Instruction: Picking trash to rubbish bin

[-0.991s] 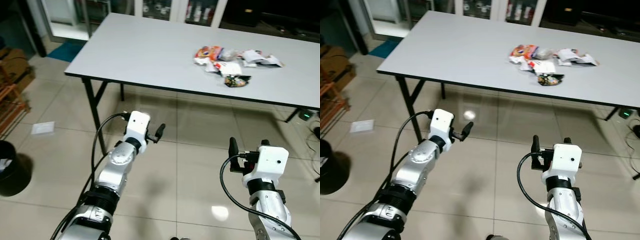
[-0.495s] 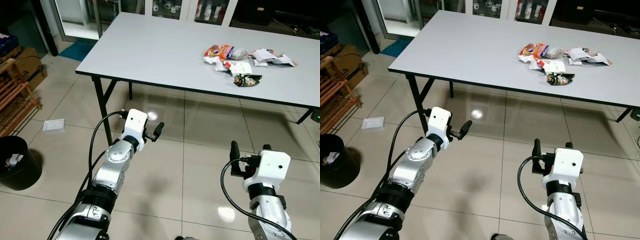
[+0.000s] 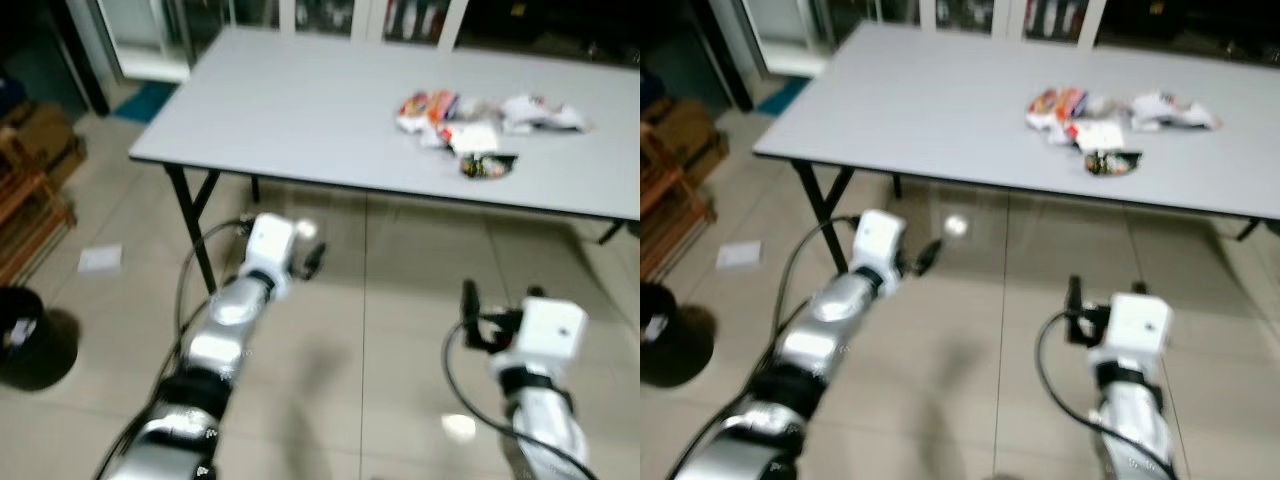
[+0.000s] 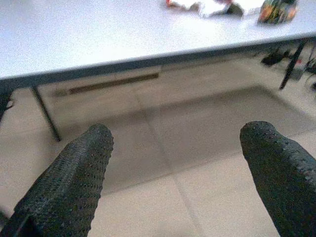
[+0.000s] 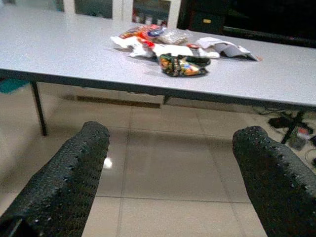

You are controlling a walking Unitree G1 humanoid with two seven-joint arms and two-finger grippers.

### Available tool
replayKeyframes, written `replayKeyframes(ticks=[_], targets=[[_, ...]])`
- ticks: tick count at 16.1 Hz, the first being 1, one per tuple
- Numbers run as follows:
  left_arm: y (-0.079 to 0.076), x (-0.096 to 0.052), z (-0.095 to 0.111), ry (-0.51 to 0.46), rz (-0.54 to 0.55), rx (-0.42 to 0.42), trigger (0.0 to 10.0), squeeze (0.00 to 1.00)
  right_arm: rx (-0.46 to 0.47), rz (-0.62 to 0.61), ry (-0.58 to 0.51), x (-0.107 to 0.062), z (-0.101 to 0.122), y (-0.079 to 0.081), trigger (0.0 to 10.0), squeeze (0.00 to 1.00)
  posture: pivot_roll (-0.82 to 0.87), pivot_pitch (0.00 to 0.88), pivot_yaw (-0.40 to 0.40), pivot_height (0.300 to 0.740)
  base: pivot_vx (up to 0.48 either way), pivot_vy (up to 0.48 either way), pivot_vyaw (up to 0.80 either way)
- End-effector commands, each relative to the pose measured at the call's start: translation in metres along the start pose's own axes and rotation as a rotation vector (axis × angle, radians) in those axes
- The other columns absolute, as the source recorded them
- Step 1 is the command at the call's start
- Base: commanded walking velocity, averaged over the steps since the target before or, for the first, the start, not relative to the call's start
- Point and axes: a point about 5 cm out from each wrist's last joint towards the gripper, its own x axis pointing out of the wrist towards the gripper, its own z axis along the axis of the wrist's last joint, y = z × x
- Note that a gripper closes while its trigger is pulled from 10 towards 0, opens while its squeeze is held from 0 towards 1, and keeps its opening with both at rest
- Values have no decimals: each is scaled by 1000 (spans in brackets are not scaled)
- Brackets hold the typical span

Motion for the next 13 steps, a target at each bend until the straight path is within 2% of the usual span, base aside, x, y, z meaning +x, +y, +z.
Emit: replayKeyframes(ticks=[1, 10, 13], targets=[[10, -4, -1, 11, 25, 19, 10000, 0, -1, 4, -26, -1, 6, 2, 10000, 0, 96, 87, -30, 740, 315, -360, 0], [13, -5, -3, 29, 29, 41, 10000, 0, -17, 6, -23, 0, 6, 5, 10000, 0, 103, 96, -28, 740, 287, -379, 0], [15, -4, 0, 18, 38, 41, 10000, 0, -20, 2, -28, 2, 7, 5, 10000, 0, 108, 99, -31, 740, 162, -335, 0]])
